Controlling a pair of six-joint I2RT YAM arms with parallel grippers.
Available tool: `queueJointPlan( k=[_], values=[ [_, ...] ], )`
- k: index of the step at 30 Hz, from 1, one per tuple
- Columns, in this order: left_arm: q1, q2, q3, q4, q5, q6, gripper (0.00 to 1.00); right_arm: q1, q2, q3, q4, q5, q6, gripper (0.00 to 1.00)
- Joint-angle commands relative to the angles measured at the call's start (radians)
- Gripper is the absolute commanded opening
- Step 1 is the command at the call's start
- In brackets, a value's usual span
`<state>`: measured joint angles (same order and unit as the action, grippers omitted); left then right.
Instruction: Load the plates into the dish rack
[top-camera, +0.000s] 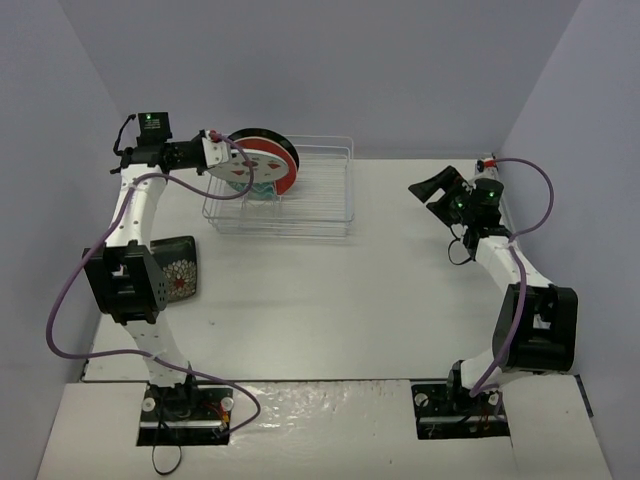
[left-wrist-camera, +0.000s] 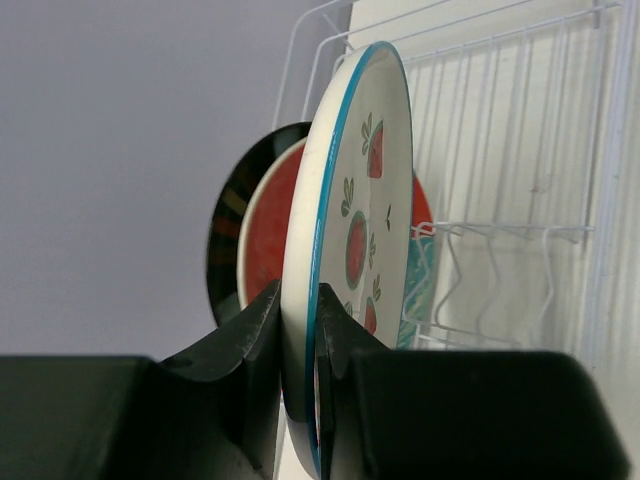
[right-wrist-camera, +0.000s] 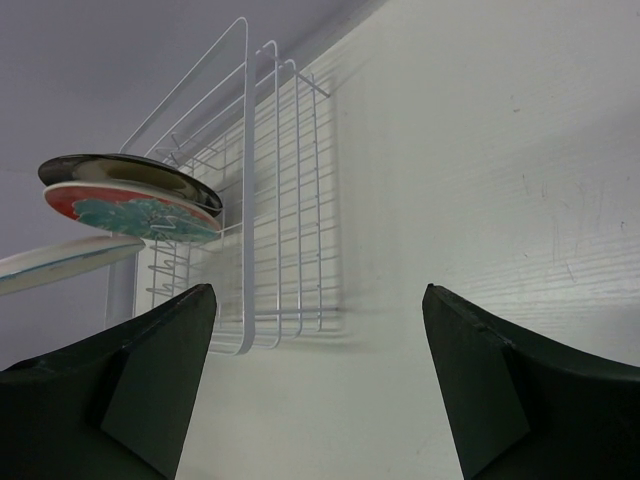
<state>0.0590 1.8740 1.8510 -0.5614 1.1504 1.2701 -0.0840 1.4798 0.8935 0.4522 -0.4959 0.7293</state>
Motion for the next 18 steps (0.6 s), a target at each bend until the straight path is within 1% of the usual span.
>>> queueJointPlan(
  k=[1,7,13,16,18],
  values=[
    [-0.001,-0.075,0.123,0.195,0.11,0.0,0.0,0.006,0.008,0.074,0.086,-0.018,0.004,0.81],
    [-0.004,-0.025,0.157,0.193,0.153,-0.009,0.0,0.006,0.027,0.071,0.099,-0.026,0.01,0.81],
    [-0.016,-0.001,0.133,0.18,0.135,0.04,0.0,0.006,0.064,0.072,0.133,-0.043,0.039,0.8],
    [-0.016,0.018,0.157,0.134,0.13,0.058,0.0,0.007,0.08,0.076,0.15,-0.048,0.051,0.8],
    [-0.016,0.03,0.184,0.069,0.127,0.071,0.0,0.01,0.088,0.08,0.154,-0.054,0.053,0.8]
  ],
)
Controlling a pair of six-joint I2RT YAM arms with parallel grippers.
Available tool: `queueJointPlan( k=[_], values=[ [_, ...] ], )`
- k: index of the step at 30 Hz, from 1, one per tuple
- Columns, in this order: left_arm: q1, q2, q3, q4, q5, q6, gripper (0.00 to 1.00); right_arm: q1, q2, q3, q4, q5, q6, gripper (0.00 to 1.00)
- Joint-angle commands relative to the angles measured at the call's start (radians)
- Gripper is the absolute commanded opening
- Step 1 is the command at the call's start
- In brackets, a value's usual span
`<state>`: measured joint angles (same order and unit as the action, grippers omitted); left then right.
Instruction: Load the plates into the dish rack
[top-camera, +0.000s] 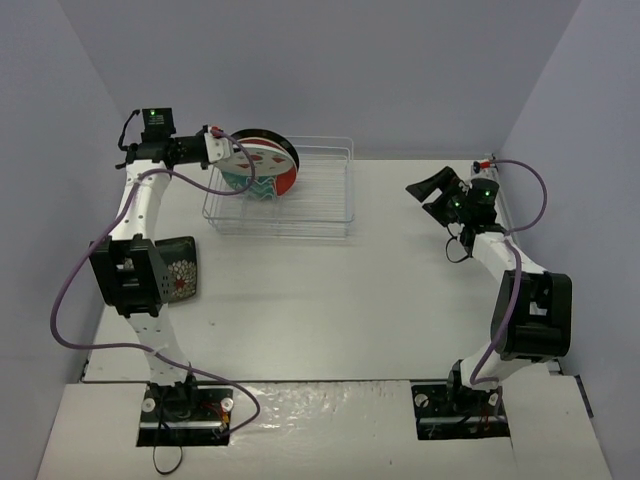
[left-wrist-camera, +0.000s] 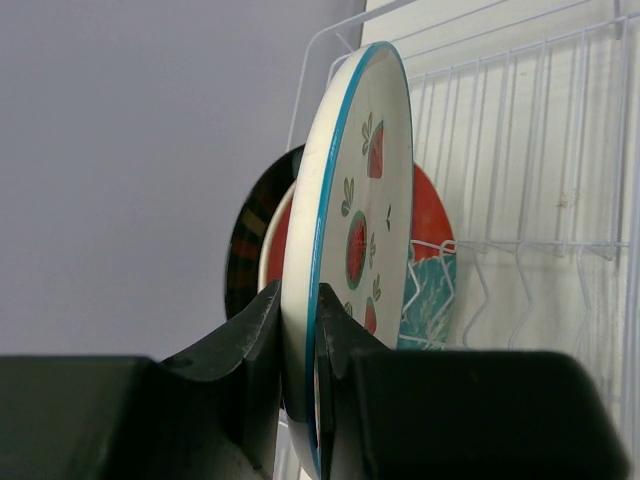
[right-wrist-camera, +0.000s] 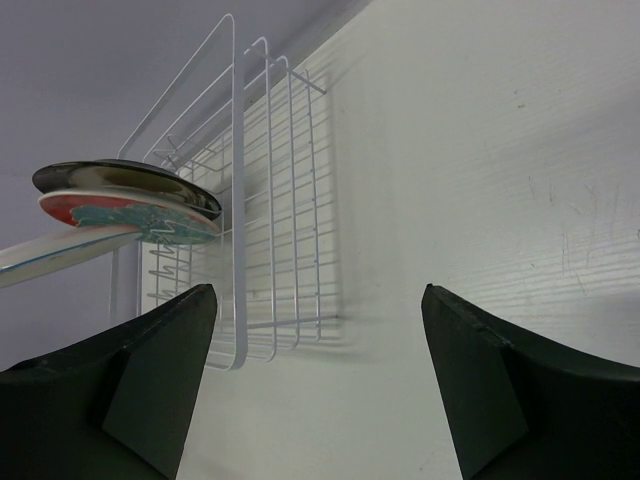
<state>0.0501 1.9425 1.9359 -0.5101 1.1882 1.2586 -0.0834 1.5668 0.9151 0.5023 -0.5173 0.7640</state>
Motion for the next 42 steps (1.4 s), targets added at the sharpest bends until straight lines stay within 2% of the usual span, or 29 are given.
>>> queueJointPlan(
  k=[1,6,15,22,28,32,33,35,36,39,42],
  values=[
    [-0.007,-0.029,0.121,-0.032,0.087,0.104,0.0,0.011,0.009,0.061,0.105,-0.033,0.02,0.8],
    [-0.009,-0.015,0.142,-0.13,0.075,0.207,0.0,0.016,0.026,0.066,0.115,-0.04,0.028,0.8],
    [-0.029,0.033,0.131,-0.125,0.039,0.212,0.0,0.02,0.037,0.071,0.117,-0.044,0.033,0.8],
    [-0.03,0.089,0.188,-0.103,0.046,0.141,0.0,0.023,0.047,0.08,0.111,-0.043,0.035,0.8],
    [-0.035,0.085,0.129,0.008,0.021,0.068,0.0,0.024,0.051,0.08,0.108,-0.04,0.034,0.8],
    [-0.037,0.086,0.103,0.091,0.008,-0.039,0.0,0.024,0.056,0.082,0.097,-0.04,0.032,0.81],
    [-0.038,0.087,0.094,0.129,0.003,-0.084,0.02,0.025,0.056,0.082,0.094,-0.04,0.031,0.81],
    [-0.036,0.082,0.07,0.198,-0.007,-0.136,0.33,0.025,0.054,0.081,0.091,-0.04,0.028,0.81],
    [-0.037,0.079,0.062,0.219,-0.011,-0.144,0.42,0.025,0.052,0.08,0.089,-0.04,0.028,0.81],
    [-0.038,0.062,0.033,0.225,-0.016,-0.131,0.5,0.025,0.044,0.079,0.082,-0.039,0.02,0.81],
    [-0.038,0.049,0.02,0.221,-0.021,-0.128,0.52,0.024,0.038,0.078,0.078,-0.038,0.017,0.81]
  ],
)
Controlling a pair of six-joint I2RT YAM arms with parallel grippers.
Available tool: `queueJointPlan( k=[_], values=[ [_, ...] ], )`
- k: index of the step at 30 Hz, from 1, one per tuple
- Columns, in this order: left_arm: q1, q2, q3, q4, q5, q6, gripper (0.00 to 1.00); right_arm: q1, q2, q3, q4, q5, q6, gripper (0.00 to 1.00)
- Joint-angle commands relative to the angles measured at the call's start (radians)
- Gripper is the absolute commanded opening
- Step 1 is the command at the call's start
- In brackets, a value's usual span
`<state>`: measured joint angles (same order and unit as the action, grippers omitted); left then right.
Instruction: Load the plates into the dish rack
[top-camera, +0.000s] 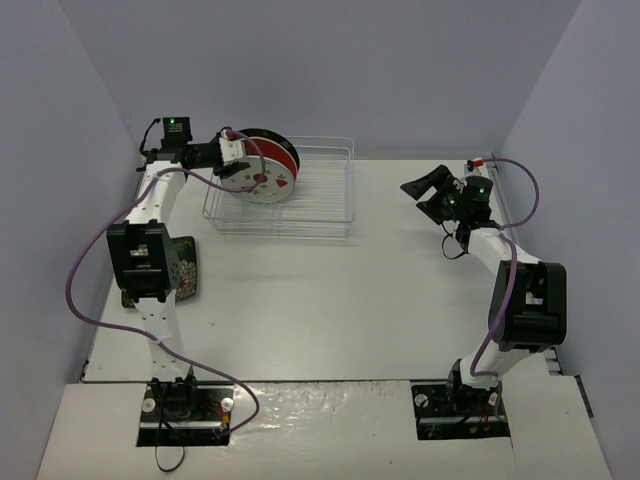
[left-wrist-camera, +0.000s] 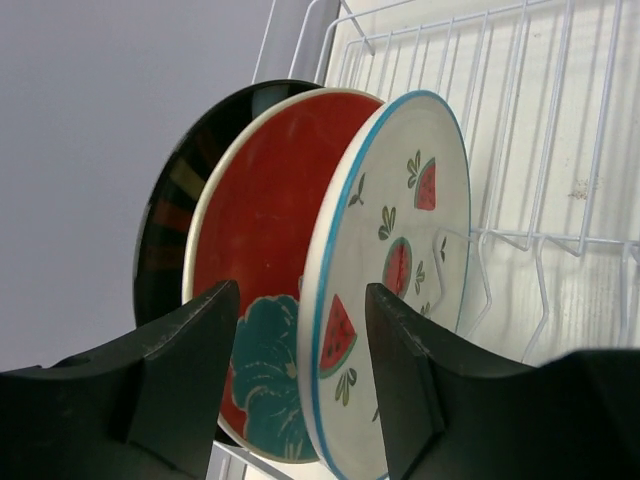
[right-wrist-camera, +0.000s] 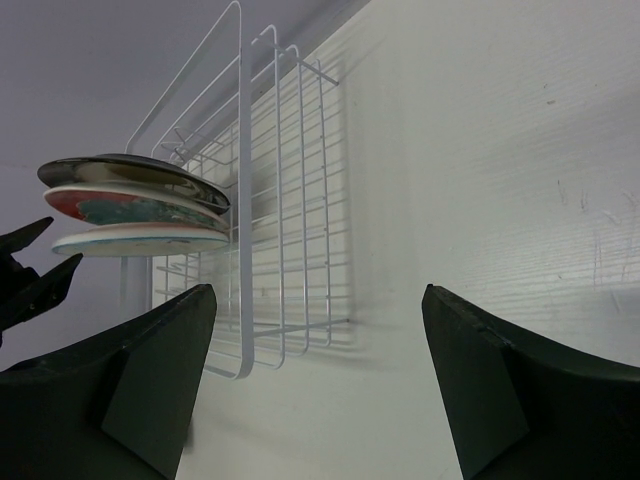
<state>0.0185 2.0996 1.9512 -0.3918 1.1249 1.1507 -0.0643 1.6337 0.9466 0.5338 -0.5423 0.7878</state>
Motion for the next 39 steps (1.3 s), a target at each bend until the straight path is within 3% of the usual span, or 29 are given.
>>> queueJointPlan(
  k=[1,5,8,12,13,17,21,24,25,28,29,32,37,39],
  values=[
    [-0.006,-0.112,0.005,0.1,0.04,-0.027,0.55,0.004,-0.03,0.045,0.046,-0.014,-0.007,0.81],
    [-0.006,-0.125,0.015,0.102,0.022,-0.073,0.66,0.006,-0.034,0.038,0.046,-0.02,-0.009,0.82],
    [-0.003,-0.149,0.053,0.086,0.009,-0.191,0.73,0.005,-0.041,0.038,0.043,-0.03,-0.016,0.82],
    [-0.003,-0.262,-0.02,0.102,0.019,-0.251,0.96,0.004,-0.049,0.041,0.043,-0.049,-0.03,0.83],
    [-0.003,-0.297,-0.06,0.178,0.019,-0.297,0.97,0.004,-0.051,0.043,0.043,-0.052,-0.033,0.83],
    [-0.003,-0.424,-0.241,0.522,-0.034,-0.595,0.97,0.008,-0.061,0.046,0.045,-0.056,-0.059,0.85],
    [-0.008,-0.58,-0.406,0.756,-0.338,-1.039,0.97,0.046,-0.107,0.049,0.016,-0.03,-0.185,0.92],
    [-0.011,-0.646,-0.417,0.62,-0.616,-1.25,0.97,0.058,-0.142,0.041,-0.024,0.03,-0.227,0.97],
    [-0.018,-0.675,-0.416,0.508,-0.799,-1.358,0.97,0.058,-0.159,0.025,-0.011,0.04,-0.232,0.97],
    [-0.04,-0.739,-0.422,0.199,-1.116,-1.621,0.97,0.065,-0.201,0.002,-0.011,0.064,-0.269,1.0],
    [-0.041,-0.753,-0.452,0.091,-1.243,-1.657,0.97,0.092,-0.207,0.0,-0.026,0.064,-0.295,1.0],
    [-0.036,-0.812,-0.564,-0.05,-1.448,-1.734,0.97,0.098,-0.232,-0.009,-0.063,0.072,-0.326,1.0],
    [0.052,-0.826,-0.657,-0.349,-1.543,-1.986,0.97,0.091,-0.252,-0.054,-0.014,0.123,-0.281,1.0],
    [0.079,-0.846,-0.762,-0.41,-1.556,-2.103,0.97,0.087,-0.234,-0.057,0.0,0.116,-0.259,1.0]
  ],
)
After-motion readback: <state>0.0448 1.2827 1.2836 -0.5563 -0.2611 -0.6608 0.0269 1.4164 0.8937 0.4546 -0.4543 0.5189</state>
